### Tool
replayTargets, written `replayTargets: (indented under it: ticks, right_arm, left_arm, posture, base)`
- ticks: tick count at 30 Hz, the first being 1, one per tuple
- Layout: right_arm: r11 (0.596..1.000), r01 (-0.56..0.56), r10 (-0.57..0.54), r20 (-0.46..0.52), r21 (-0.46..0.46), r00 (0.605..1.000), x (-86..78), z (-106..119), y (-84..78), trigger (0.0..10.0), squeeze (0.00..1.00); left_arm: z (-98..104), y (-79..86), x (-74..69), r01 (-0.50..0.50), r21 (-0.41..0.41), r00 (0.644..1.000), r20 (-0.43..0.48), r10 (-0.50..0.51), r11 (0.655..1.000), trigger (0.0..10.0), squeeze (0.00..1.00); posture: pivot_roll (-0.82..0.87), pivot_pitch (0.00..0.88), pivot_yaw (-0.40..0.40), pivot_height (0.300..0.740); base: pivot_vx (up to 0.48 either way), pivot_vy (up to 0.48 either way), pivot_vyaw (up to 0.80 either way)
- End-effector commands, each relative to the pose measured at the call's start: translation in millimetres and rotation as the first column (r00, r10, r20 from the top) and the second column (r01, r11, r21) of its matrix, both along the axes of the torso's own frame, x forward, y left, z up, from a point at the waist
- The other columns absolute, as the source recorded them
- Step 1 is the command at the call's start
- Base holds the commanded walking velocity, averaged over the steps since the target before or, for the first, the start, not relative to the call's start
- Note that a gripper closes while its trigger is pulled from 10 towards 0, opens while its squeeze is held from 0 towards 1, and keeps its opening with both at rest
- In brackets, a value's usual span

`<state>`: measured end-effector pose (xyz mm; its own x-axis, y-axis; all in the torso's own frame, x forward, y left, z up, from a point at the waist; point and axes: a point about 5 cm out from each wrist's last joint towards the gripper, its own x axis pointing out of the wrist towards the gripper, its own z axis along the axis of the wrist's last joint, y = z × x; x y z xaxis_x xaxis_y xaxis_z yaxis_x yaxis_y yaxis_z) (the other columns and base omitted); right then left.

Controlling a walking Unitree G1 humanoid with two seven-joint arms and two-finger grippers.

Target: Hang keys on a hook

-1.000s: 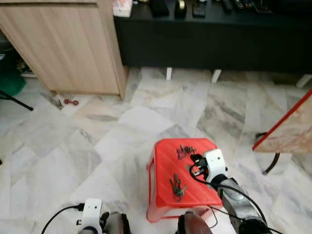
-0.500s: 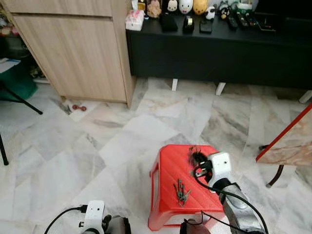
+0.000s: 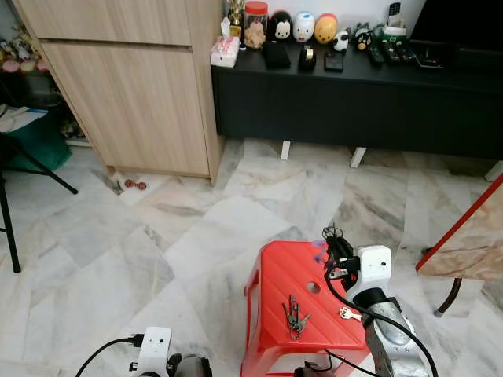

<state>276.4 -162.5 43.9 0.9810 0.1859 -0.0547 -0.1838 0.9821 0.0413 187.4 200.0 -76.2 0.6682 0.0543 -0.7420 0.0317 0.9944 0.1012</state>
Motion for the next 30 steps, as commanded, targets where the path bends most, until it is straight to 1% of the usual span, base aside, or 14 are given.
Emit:
replayTargets:
  ticks: [1, 6, 13, 24, 30]
  right_arm:
    - [1.000, 0.019, -0.019, 0.006, 0.012, 1.000, 4.2, 3.0, -0.5, 10.0, 0.00]
    - [1.000, 0.023, -0.023, 0.004, 0.012, 1.000, 8.2, 4.1, 1.8, 10.0, 0.00]
    - [0.999, 0.032, -0.032, 0.002, 0.015, 0.999, 8.7, 3.1, 1.4, 10.0, 0.00]
    - [0.999, 0.043, -0.043, -0.013, 0.012, 0.999, 9.9, 1.5, 1.9, 10.0, 0.00]
    - [0.998, 0.053, -0.053, -0.013, 0.017, 0.998, 12.2, 2.3, 0.5, 10.0, 0.00]
  left_arm:
    - [-10.9, -0.2, -19.6, 0.014, 0.006, 0.995, -0.095, -0.013, 1.000, 10.0, 0.00]
    - [-10.3, 0.1, -18.3, 0.008, 0.003, 0.996, -0.093, -0.007, 1.000, 10.0, 0.00]
    - [-10.4, 0.8, -18.7, 0.008, 0.004, 0.995, -0.095, -0.007, 1.000, 10.0, 0.00]
    - [-12.1, 2.5, -23.7, -0.004, 0.002, 0.995, -0.098, 0.004, 1.000, 10.0, 0.00]
    - [-12.4, 2.7, -24.8, -0.009, 0.002, 0.995, -0.098, 0.009, 1.000, 10.0, 0.00]
  posture:
    - [0.01, 0.027, -0.048, 0.652]
    - [0.01, 0.009, -0.048, 0.652]
    - [0.01, 0.000, -0.047, 0.652]
    - [0.02, 0.000, -0.048, 0.652]
    - [0.02, 0.000, -0.050, 0.652]
  base:
    - [-0.319, 0.000, 0.00]
    - [-0.355, 0.000, 0.00]
    - [-0.383, 0.000, 0.00]
    - [-0.376, 0.000, 0.00]
    - [0.000, 0.000, 0.00]
